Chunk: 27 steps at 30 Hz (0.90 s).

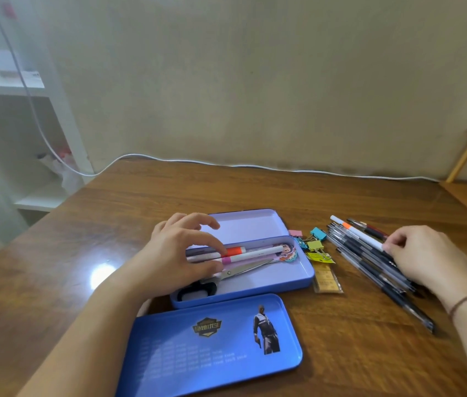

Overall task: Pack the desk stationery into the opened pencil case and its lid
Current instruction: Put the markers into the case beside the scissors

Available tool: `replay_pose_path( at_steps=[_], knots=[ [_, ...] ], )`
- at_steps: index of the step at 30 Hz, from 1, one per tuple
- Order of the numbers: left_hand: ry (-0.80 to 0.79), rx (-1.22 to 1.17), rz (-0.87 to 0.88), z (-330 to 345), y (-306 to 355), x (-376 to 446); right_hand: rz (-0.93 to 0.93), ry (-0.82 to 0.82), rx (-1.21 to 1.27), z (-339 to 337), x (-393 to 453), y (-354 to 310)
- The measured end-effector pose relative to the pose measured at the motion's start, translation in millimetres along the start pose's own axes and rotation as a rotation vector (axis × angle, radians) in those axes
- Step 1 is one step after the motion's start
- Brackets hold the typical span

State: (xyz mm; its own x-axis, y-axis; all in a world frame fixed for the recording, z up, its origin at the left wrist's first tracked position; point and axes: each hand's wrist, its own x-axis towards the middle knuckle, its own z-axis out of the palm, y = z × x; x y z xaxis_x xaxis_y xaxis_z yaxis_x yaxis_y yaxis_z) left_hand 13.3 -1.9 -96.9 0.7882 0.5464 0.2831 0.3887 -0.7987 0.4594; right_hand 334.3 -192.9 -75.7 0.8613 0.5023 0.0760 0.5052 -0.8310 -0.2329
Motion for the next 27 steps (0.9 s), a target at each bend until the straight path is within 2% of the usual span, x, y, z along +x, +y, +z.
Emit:
replay_pose_path(
  at_steps=[7, 9, 12, 15, 17, 20, 27],
  knots=[
    [-0.039, 0.047, -0.004, 1.0, -3.1, 0.6, -0.051, 0.071, 0.125, 1.6, -1.1, -4.6],
    [-0.031, 0.048, -0.003, 1.3, -2.9, 0.4, -0.177, 0.188, 0.219, 0.5, -5.1, -7.3],
    [-0.041, 0.045, 0.003, 1.4, -1.7, -0.7, -0.518, 0.331, 0.354, 0.1, -25.3, -22.3],
    [-0.048, 0.048, 0.007, 1.0, -0.8, -1.6, -0.826, 0.279, 0.364, 14.4, -47.2, -45.9],
    [-0.061, 0.048, 0.007, 0.6, 0.0, -2.0, -0.929, 0.223, 0.366, 27.4, -54.6, -58.3],
    [-0.090, 0.045, -0.002, 0.5, 1.0, -1.9, -0.968, 0.150, 0.372, 37.4, -58.0, -66.2],
    [-0.123, 0.022, -0.011, 0.4, -0.3, -1.2, -0.990, 0.093, 0.388, 38.8, -64.0, -70.6]
  ],
)
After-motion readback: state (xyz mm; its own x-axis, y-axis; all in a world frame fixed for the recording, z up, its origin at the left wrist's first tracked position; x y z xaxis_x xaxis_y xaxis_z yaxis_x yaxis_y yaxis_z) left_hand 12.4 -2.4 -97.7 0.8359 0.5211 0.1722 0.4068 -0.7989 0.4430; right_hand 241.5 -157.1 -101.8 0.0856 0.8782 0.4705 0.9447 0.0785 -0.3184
